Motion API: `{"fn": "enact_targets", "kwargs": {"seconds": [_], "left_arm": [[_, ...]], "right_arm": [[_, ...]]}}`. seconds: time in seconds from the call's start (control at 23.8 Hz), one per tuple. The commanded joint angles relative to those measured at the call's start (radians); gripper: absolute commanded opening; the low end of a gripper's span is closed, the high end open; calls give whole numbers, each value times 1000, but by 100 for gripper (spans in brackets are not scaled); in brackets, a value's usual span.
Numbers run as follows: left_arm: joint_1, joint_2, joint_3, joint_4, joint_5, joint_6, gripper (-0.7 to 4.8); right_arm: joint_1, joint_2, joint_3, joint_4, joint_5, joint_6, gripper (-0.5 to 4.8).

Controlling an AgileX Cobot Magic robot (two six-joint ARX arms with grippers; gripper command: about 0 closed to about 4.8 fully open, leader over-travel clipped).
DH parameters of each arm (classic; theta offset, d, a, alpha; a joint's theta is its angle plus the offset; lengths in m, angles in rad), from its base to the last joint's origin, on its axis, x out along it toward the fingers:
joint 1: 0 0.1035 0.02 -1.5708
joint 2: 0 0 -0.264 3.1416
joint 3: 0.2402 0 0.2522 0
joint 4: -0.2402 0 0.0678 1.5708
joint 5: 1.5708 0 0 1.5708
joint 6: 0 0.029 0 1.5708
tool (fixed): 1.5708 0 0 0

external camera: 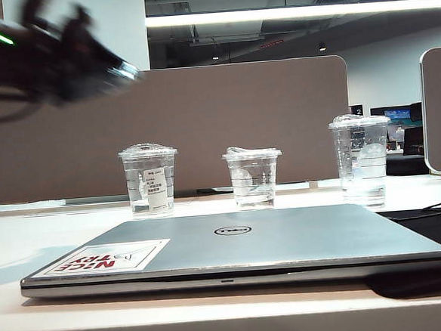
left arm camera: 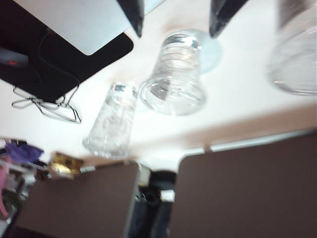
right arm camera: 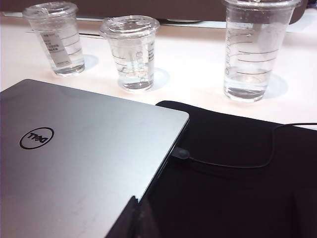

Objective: Pick up the coffee cup on the middle and place it on the left side of the laptop.

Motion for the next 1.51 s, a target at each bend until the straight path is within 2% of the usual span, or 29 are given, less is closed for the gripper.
{"fn": "enact_targets", "kwargs": {"seconds": [0.04,0.08,0.17,0.25,0.34,0.38,0.42,0.67,0.84,1.51], "left_arm": [[-55,201,117,23,3,19,164],[-74,260,152,22,0,40,184],[-106,387,221,21,-13,67,264],[-127,441,248,22,-45,74,303],[-151,500,278,23,-130,79,389],[-162,532,297,23,-175,103,458],[-167,549,306,23,-183,112,479],[-179,647,388,45,-185,108,479],[-179,718,486,43,-185,67,479],[-180,896,705,15,-178,66,479]], "right_arm": [[0,2,-4,17,1,0,-5],[-1,2,-4,17,1,0,-5],[-1,2,-4,17,1,0,-5],[-1,2,-4,17,1,0,-5],[-1,2,-4,17,0,0,-5],[0,2,-4,17,1,0,-5],[0,2,-4,17,1,0,-5],[0,2,-4,17,1,0,-5],[0,2,-4,17,1,0,-5],[0,2,-4,17,1,0,-5]]}}
